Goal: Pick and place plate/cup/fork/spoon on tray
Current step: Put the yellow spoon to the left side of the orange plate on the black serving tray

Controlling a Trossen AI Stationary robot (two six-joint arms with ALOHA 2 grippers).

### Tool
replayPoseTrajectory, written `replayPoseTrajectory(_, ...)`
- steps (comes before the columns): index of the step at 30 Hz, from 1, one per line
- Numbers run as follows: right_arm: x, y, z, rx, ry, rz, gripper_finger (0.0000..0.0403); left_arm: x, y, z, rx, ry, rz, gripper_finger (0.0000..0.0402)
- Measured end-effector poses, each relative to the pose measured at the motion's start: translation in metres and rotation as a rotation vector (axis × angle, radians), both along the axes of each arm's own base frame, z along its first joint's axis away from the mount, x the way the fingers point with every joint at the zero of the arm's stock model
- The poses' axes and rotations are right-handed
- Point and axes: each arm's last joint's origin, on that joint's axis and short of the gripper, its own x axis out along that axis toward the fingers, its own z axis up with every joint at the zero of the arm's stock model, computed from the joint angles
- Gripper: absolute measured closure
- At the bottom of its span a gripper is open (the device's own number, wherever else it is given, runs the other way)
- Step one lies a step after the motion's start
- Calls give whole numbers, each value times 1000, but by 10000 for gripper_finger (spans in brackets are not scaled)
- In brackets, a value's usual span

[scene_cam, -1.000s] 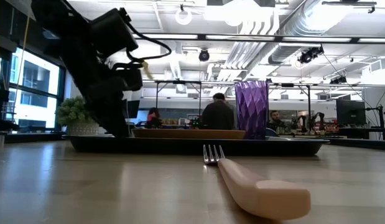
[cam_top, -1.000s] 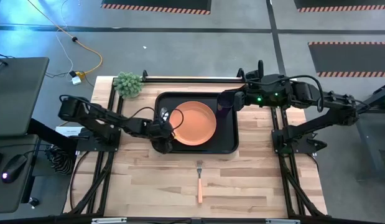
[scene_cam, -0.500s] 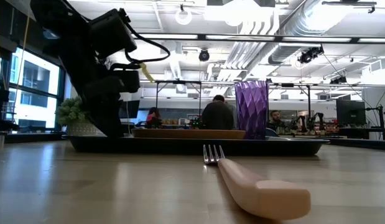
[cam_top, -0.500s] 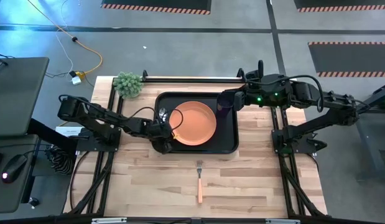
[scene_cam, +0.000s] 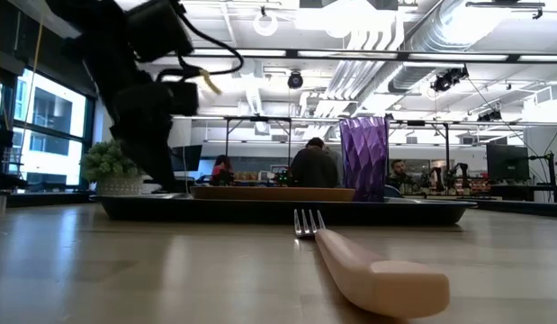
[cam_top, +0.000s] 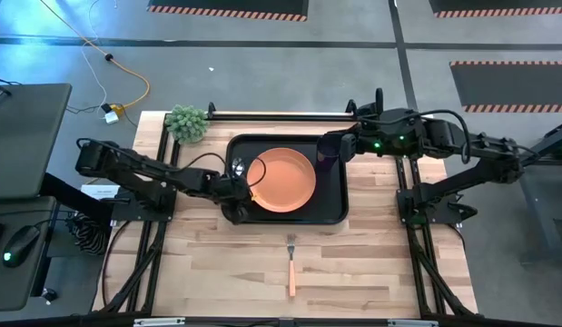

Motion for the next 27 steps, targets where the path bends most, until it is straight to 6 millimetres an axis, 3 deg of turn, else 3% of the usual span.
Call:
replayPoseTrajectory(15,37,36,-26,190,60,76,336,-34,7,54,49,-161,48,351)
replayPoseTrajectory(27,71,58,-56,178,158,100,336,-55,17,71,86,-193,53,351)
